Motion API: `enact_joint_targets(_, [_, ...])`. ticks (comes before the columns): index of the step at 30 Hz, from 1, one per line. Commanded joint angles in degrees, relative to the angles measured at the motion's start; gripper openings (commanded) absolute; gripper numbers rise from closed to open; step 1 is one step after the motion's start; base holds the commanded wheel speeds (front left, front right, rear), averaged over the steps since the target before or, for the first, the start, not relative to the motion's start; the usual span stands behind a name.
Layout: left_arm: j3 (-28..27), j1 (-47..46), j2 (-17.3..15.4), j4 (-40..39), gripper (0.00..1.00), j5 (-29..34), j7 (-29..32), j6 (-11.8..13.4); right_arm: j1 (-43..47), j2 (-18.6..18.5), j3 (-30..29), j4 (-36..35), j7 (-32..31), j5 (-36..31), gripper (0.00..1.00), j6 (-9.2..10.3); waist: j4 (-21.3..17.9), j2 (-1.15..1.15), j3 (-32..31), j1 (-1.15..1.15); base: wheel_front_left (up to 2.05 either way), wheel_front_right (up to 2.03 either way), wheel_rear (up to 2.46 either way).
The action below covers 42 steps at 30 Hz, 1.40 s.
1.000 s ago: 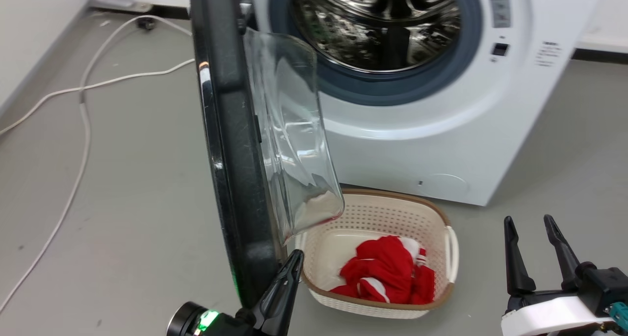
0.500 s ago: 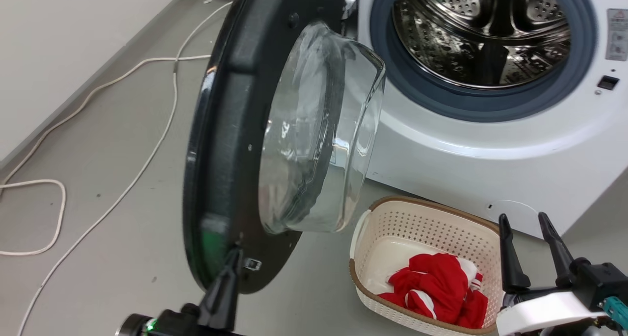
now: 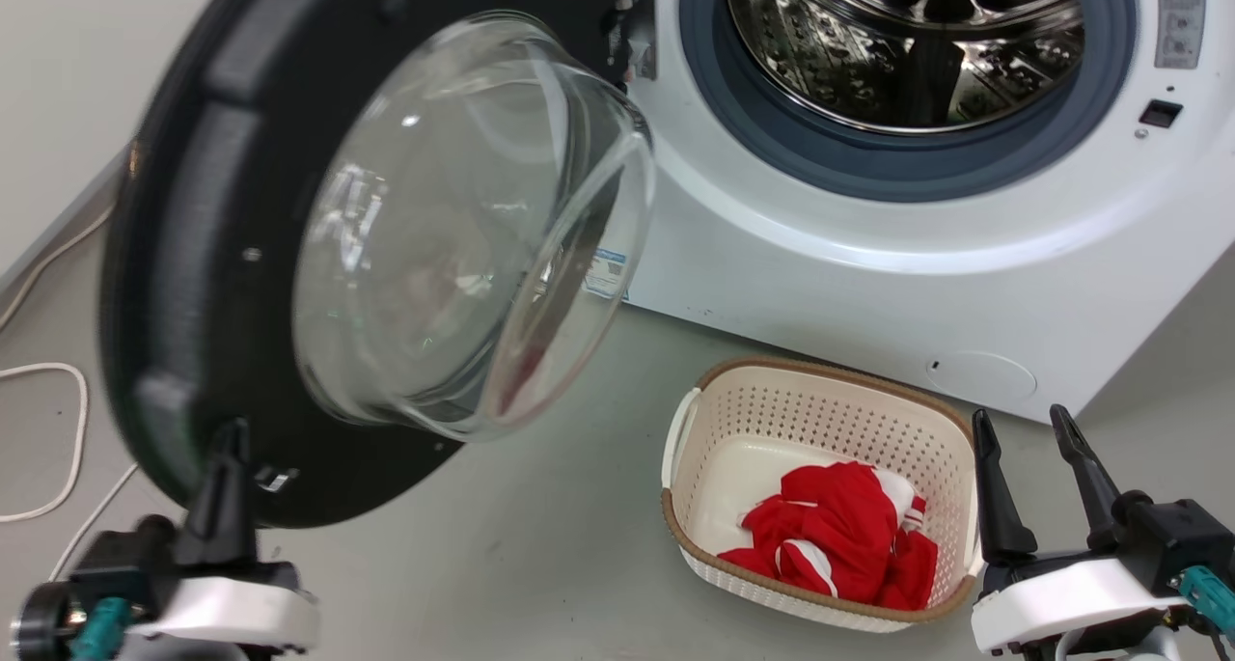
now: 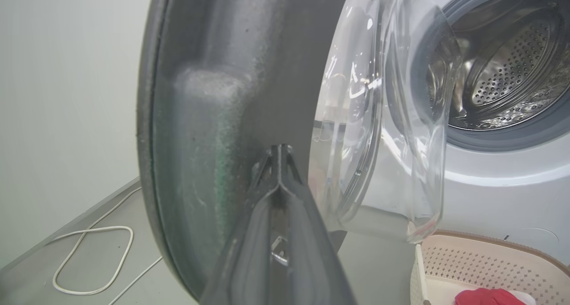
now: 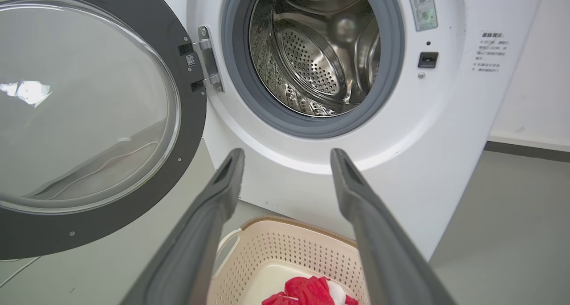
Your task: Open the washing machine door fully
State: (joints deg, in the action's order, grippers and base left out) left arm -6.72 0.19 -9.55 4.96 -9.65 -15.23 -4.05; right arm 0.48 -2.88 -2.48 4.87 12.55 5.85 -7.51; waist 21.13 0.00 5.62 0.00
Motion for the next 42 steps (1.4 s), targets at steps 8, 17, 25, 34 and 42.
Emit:
enact_joint_targets(8, [-8.89, -6.50, -2.51, 6.58, 0.00, 0.27, 0.19, -1.11, -1.97, 0.04, 0.46, -1.96, -1.36, -1.42, 1.00, 0.04, -2.69, 0.00, 3.60, 0.00, 0.00, 0.00, 0.00])
enact_joint_targets(17, [-15.66, -10.51, -4.78, 9.89, 0.00, 1.63, 0.04, -1.31, -2.16, 0.05, 0.87, -3.26, -2.44, -2.18, 1.00, 0.04, -3.84, 0.00, 5.21, 0.00, 0.00, 0.00, 0.00])
enact_joint_targets(25, [-19.54, -12.52, -6.47, 13.19, 0.00, 3.49, 0.04, -2.20, -2.12, 0.05, 1.06, -3.48, -2.80, -1.80, 1.00, 0.04, -5.09, 0.00, 4.83, 0.00, 0.00, 0.00, 0.00])
enact_joint_targets(34, [-18.14, -3.18, -0.17, 4.64, 0.00, 6.95, 0.04, -2.47, -0.09, 0.05, 0.97, -1.01, -1.22, 0.42, 1.00, 0.04, -6.48, 0.00, 0.33, 0.00, 0.00, 0.00, 0.00])
enact_joint_targets(42, [-10.68, 5.03, 4.84, -3.86, 0.00, 8.39, 0.04, -2.91, 0.90, 0.04, 1.23, 0.08, -0.62, 1.43, 1.00, 0.04, -7.66, 0.00, -2.37, 0.00, 0.00, 0.00, 0.00])
